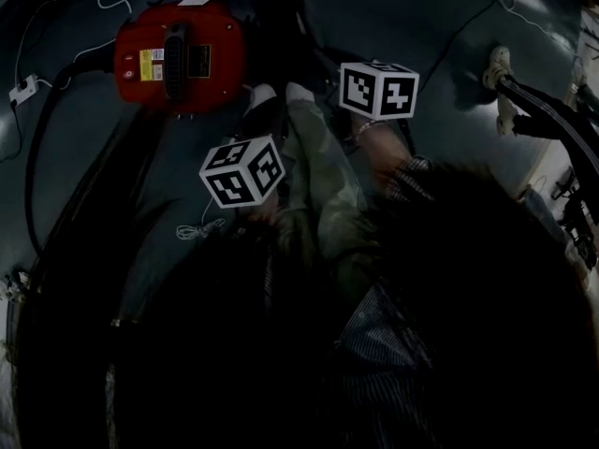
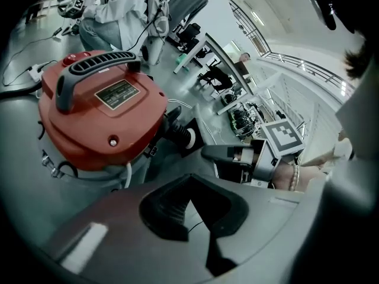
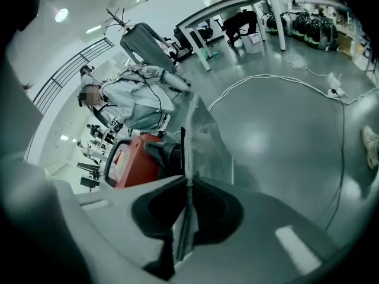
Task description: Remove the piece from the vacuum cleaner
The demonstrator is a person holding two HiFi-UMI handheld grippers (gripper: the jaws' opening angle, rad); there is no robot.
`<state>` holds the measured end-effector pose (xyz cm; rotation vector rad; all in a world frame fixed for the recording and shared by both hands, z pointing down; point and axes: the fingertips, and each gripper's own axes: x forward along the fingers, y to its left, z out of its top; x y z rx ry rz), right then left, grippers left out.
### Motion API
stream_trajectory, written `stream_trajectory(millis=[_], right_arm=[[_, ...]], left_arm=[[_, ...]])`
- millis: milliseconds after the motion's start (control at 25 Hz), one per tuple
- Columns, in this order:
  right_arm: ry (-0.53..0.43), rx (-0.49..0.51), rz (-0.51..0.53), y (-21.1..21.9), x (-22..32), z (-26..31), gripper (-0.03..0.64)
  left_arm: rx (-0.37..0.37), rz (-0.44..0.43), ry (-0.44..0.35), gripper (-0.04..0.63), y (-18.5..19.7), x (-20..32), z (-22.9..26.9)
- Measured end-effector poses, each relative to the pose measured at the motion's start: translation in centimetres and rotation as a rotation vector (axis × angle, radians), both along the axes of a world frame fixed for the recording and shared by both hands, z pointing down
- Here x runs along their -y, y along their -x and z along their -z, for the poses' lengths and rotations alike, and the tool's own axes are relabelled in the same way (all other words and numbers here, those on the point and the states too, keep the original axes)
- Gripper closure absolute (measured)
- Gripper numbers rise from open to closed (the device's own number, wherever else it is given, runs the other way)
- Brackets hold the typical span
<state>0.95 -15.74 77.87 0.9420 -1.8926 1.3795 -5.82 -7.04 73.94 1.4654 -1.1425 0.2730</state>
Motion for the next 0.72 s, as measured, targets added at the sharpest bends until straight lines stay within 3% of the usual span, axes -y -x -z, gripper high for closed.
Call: stream_trajectory(millis=[360,560,720], right_arm=[[-0.018,0.039,-0.034,-2.7,0.9,2.6,0.594],[-0.031,0.066,-0.021,-3.5,0.2,7.8,0.594],[-0.064,0.093,-0.006,-3.9,-0.6,13.9,0.594]], left_arm=[[-0.008,-0.030,-0.012,0.588,-0.8,0.8,1.8],[-0.012,-0.059,-0.048,0.588,-1.3,2.4,6.3],[0.004,-0.133,-0.113,0.588,-1.5,3.9,11.5]])
